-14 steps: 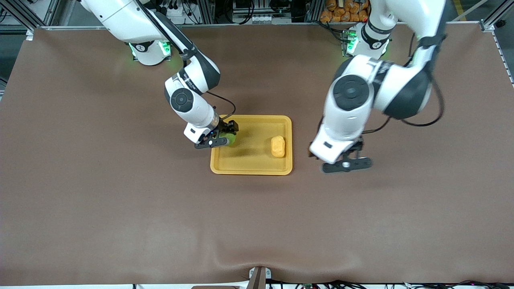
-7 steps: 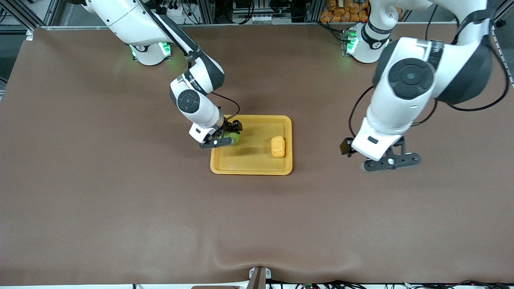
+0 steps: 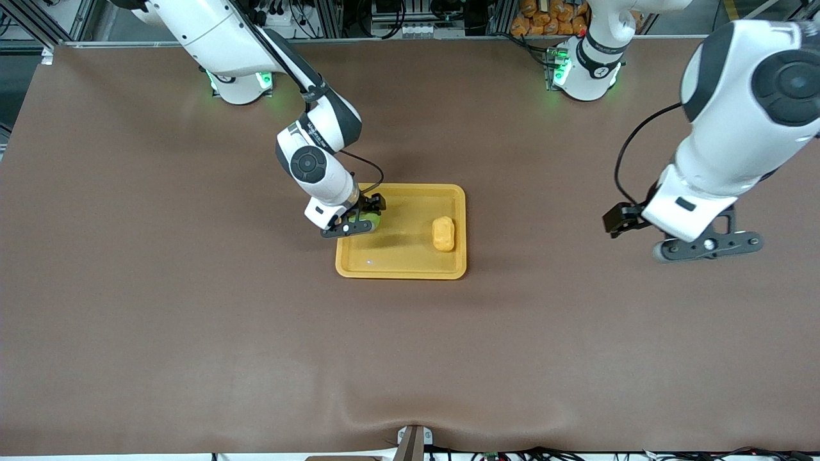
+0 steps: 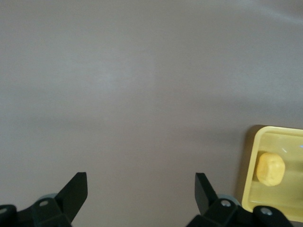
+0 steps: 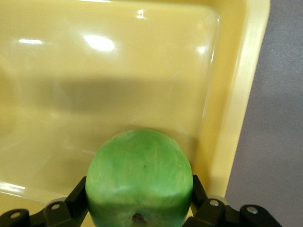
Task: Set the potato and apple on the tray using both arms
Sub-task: 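Open the left gripper and withdraw while the right gripper lowers the apple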
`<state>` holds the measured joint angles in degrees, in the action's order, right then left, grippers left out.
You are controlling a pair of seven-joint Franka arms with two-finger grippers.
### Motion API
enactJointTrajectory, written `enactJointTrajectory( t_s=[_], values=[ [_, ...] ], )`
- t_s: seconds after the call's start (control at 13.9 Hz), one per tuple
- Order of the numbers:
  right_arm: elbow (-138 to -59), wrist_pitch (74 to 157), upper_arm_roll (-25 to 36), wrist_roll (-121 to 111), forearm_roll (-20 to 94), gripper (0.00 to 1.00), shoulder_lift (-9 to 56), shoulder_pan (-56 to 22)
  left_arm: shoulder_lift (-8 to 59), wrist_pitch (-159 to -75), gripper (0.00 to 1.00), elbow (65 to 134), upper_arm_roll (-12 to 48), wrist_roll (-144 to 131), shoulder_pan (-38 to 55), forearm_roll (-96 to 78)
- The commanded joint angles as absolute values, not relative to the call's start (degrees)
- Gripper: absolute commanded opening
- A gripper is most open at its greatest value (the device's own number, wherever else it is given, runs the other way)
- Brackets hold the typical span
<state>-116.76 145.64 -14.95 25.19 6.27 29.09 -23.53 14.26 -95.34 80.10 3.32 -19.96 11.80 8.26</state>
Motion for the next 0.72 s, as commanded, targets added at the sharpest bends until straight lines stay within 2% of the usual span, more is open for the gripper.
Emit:
enactJointTrajectory(
  t_s=[0.0, 0.07, 0.43, 0.65],
  values=[
    [-115.84, 146.16, -14.06, 26.81, 4.92, 0.9, 29.71, -24.52, 11.96, -91.69, 1.0, 81.04, 3.6, -18.28, 9.85, 5.81],
    [-115.84, 146.16, -14.06, 26.81, 4.92, 1.0, 29.62, -24.52, 11.61, -90.89, 1.0, 81.04, 3.78, -17.32, 8.97, 5.71],
    [-115.84, 145.46, -14.06, 26.72, 5.01, 1.0, 28.48, -24.08, 8.54, -87.28, 1.0, 81.04, 3.6, -16.79, 8.44, 5.63],
    [-115.84, 143.19, -13.98, 26.63, 5.01, 1.0, 25.15, -23.03, 7.91, -86.4, 1.0, 81.12, 3.69, -16.7, 8.52, 5.63]
  ],
)
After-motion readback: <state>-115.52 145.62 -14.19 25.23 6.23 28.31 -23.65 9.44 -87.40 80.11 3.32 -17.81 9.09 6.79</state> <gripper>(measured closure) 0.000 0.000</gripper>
